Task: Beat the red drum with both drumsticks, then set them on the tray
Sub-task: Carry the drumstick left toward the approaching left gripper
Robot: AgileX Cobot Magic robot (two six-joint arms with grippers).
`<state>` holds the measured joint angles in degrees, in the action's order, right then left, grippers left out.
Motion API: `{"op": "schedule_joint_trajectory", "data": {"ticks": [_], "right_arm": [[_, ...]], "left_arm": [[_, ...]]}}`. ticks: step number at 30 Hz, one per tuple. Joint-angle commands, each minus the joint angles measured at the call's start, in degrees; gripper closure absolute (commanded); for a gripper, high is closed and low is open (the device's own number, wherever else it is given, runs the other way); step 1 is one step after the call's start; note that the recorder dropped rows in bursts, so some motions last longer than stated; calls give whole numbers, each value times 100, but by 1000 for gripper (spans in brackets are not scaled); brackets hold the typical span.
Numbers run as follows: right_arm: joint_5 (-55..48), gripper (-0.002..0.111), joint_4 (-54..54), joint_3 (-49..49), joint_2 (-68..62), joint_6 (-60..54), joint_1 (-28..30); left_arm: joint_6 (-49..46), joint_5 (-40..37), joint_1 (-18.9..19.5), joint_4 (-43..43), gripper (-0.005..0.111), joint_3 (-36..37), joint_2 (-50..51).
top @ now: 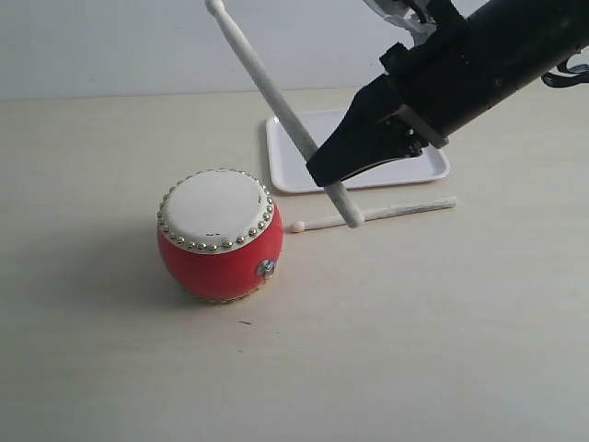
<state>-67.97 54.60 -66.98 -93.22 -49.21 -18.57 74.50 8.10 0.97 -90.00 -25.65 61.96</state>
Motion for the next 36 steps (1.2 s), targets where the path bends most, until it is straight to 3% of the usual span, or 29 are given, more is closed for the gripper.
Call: {"op": "schedule_joint_trajectory", "data": {"ticks": [1,5,11,13,17,21,22,25,27,32,36], "right_arm": [[-139,108,87,-28,49,6,-13],[-139,108,87,-28,49,6,-13],[64,108,65,-28,49,-17,-13],[93,108,65,-28,49,-17,-13],[65,108,65,-28,49,-17,-13],[-57,108,65,-28,49,-17,-13],[-68,108,65,-28,49,-17,-13],[-84,108,25,-28,49,-17,-13],[-73,108,24,-28,49,-17,-13],[-184,108,40,-28,49,20,-13],[-200,108,155,-28,49,92,-13]], "left_arm": [[834,-810,7,-368,107,8,473],[762,-923,7,-386,107,34,687],[-462,-2872,7,-201,107,98,1098],[-526,-2698,7,213,107,98,1142],[-1494,-1406,-72,1946,107,121,1142],[-1891,-1536,-769,3137,107,160,1047],[-2095,-1797,-997,3451,107,160,1021],[-4219,-3149,-1920,4824,107,116,999],[-5648,-4208,-2324,5957,107,-66,1011],[-6235,-5769,-2420,7960,107,-802,978],[-7044,-5886,-2420,9604,107,-1336,847]]}}
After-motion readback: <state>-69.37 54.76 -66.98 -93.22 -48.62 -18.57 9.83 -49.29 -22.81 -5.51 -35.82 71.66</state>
